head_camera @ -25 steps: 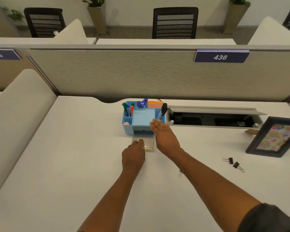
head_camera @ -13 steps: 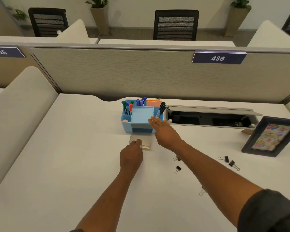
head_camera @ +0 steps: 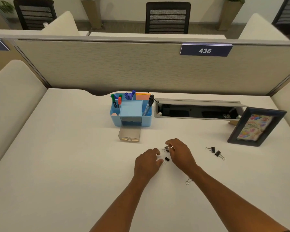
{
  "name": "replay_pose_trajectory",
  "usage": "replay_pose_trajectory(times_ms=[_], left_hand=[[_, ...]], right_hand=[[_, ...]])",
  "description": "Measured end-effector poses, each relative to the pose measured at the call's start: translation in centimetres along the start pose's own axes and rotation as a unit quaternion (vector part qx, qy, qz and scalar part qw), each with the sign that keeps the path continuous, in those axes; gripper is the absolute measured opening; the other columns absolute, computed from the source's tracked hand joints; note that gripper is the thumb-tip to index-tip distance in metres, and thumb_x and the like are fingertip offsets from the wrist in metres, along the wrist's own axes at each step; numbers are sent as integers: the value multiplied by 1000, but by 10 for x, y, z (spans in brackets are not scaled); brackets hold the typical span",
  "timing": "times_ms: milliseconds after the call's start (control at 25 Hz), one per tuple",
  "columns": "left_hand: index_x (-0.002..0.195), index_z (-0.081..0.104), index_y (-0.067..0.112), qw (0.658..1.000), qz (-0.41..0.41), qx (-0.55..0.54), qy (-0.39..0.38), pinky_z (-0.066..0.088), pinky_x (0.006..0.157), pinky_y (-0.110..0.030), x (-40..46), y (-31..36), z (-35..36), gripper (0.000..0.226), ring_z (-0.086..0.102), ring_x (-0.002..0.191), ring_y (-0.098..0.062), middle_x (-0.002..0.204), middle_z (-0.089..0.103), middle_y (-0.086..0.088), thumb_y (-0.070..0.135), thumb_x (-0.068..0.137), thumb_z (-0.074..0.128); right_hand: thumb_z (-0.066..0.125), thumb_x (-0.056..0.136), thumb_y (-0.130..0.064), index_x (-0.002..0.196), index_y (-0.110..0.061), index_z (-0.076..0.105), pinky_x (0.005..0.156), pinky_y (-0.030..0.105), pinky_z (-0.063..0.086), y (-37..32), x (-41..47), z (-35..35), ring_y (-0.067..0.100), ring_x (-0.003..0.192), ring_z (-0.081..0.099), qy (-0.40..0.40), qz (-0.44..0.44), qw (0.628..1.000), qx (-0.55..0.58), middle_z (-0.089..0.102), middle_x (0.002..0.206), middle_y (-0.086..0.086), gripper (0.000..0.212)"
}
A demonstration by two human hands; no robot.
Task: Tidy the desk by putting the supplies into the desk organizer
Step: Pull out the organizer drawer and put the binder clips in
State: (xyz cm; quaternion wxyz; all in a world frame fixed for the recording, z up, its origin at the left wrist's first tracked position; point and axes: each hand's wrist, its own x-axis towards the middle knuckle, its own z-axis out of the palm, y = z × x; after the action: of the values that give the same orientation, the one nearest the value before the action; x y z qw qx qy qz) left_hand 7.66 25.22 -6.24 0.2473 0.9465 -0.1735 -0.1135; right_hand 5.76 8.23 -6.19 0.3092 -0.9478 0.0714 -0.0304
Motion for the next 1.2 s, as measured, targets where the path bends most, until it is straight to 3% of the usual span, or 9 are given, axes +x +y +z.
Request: replay_pose_trajectory(times_ms=[200, 440, 720, 1000, 1120, 1200], left_hand=[[116, 56, 31, 999, 27, 26, 0, 48, 76, -30, -6, 22, 20, 35, 63, 93, -16, 105, 62, 6, 47, 85, 60], [105, 58, 20, 998, -6, 62, 14, 46, 69, -32, -4, 36, 29, 22, 62, 85, -21, 102, 60, 1, 36, 91, 54], [105, 57, 17, 997, -28, 68, 8, 45, 70, -32, -4, 35, 29, 23, 62, 85, -23, 102, 59, 0, 33, 90, 51], [104, 57, 20, 1000, 7, 0, 30, 45, 65, -31, -6, 27, 11, 19, 60, 80, -21, 96, 59, 2, 33, 90, 52], [106, 59, 23, 997, 24, -26, 73, 52, 65, -32, -3, 16, 0, 19, 61, 78, -19, 97, 62, 4, 35, 92, 54], [116, 59, 24, 994, 29, -48, 90, 54, 75, -30, 1, 8, -10, 25, 63, 88, -17, 108, 64, 3, 35, 93, 56]], right_hand=[[52, 89, -5, 106, -21, 63, 76, 29, 50, 20, -30, 5, 11, 86, 60, 32, 21, 999, 24, 63, 100, -8, 25], [47, 89, -9, 107, -22, 62, 78, 27, 48, 38, -43, 0, 8, 87, 58, -9, 46, 999, 24, 62, 97, -11, 27], [50, 88, -12, 107, -20, 62, 79, 32, 50, 37, -36, -2, 13, 87, 60, -57, 54, 996, 28, 64, 95, -6, 24], [57, 92, -12, 98, -18, 68, 71, 36, 60, 9, -21, 2, 10, 71, 71, -84, 90, 966, 228, 74, 80, -2, 14], [63, 88, -13, 91, -17, 69, 70, 34, 60, -9, -5, 0, 12, 69, 71, -78, 86, 962, 246, 74, 75, -1, 8], [64, 88, -12, 90, -15, 70, 67, 31, 60, -23, 11, -1, 13, 66, 70, -85, 81, 963, 243, 73, 73, 0, 7]])
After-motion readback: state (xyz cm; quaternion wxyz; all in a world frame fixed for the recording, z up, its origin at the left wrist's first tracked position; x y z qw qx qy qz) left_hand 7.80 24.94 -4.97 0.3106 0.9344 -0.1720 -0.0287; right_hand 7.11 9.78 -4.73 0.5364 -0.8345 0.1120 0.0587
